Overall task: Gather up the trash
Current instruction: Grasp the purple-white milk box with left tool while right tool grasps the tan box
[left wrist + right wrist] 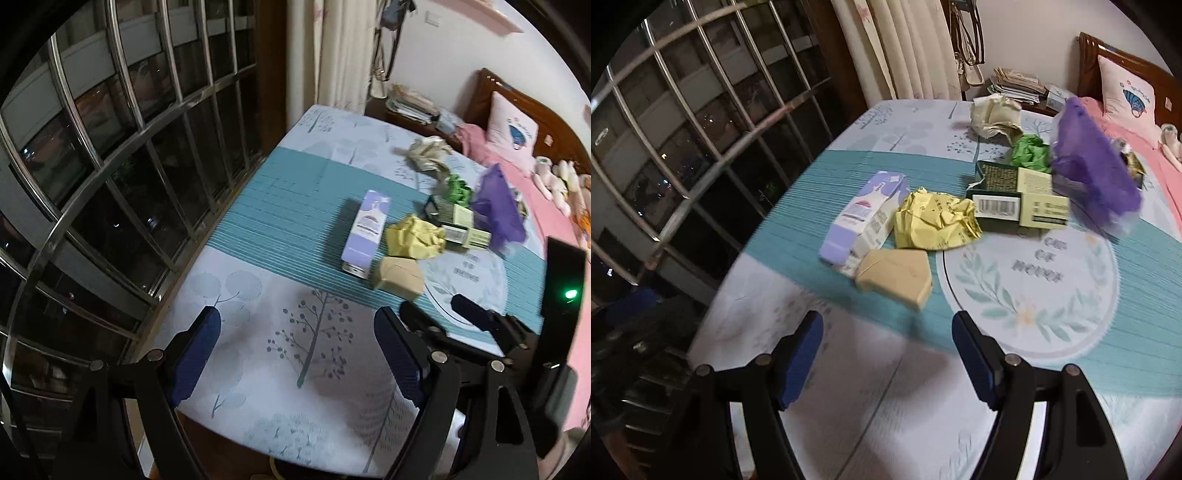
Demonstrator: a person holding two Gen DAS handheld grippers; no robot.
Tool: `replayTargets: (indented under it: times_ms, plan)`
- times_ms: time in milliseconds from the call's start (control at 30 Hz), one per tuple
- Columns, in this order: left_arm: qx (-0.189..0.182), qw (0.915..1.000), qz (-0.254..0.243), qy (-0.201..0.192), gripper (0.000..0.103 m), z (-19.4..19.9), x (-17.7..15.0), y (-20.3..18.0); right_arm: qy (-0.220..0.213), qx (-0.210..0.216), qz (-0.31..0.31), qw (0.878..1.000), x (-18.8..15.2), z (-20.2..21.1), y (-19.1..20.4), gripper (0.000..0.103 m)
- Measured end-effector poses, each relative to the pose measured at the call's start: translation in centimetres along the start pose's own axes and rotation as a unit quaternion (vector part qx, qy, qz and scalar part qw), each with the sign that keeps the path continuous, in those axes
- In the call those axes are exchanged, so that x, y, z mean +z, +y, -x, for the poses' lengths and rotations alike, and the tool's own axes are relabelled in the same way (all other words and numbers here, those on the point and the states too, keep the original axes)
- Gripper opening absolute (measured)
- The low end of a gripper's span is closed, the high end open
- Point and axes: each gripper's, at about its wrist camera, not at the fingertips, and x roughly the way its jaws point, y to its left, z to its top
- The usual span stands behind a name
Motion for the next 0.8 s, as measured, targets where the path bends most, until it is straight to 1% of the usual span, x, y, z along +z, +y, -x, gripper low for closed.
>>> replayTargets:
  times_ms: [100, 233, 267, 300, 467, 567, 633, 700, 800]
  plan:
    - [0.013, 0.9998, 0.014, 0.007, 0.084, -1.8, 0.4, 0.0, -0.006, -0.009, 0.011, 1.0, 0.2, -2.1, 0.3, 0.073]
    - [0.02, 0.9992, 0.033, 0.013, 0.084, -3.3, 0.8, 0.2, -0.005, -0.023, 0.025, 0.999, 0.5, -4.4, 0.6, 0.073]
    - [0.021, 0.999, 0.037, 0.014, 0.084, -3.6, 0.9, 0.2, -0.004, -0.026, 0.026, 0.999, 0.6, -4.8, 0.6, 0.073]
    - [0.023, 0.9987, 0.042, 0.016, 0.084, -3.9, 1.1, 0.2, -0.018, -0.035, 0.033, 0.999, 0.7, -4.8, 0.8, 0.073]
    - [0.026, 0.998, 0.054, 0.021, 0.083, -5.0, 1.6, 0.0, -0.028, -0.046, 0.044, 0.998, 1.5, -5.7, 0.6, 0.074]
    - [0.025, 0.998, 0.054, 0.022, 0.083, -5.6, 2.0, -0.5, -0.031, -0.027, 0.049, 0.998, 1.7, -5.7, -0.1, 0.073]
    - [0.023, 0.9982, 0.051, 0.024, 0.083, -5.9, 2.2, -0.9, -0.031, -0.024, 0.059, 0.997, 1.7, -5.5, -0.8, 0.062]
    - [0.02, 0.9984, 0.046, 0.026, 0.083, -6.4, 2.7, -1.5, -0.027, -0.007, 0.069, 0.997, 1.8, -5.4, -1.2, 0.062]
    - [0.011, 0.9988, 0.039, 0.029, 0.083, -7.1, 3.5, -2.5, -0.018, 0.002, 0.078, 0.997, 1.9, -5.1, -2.4, 0.062]
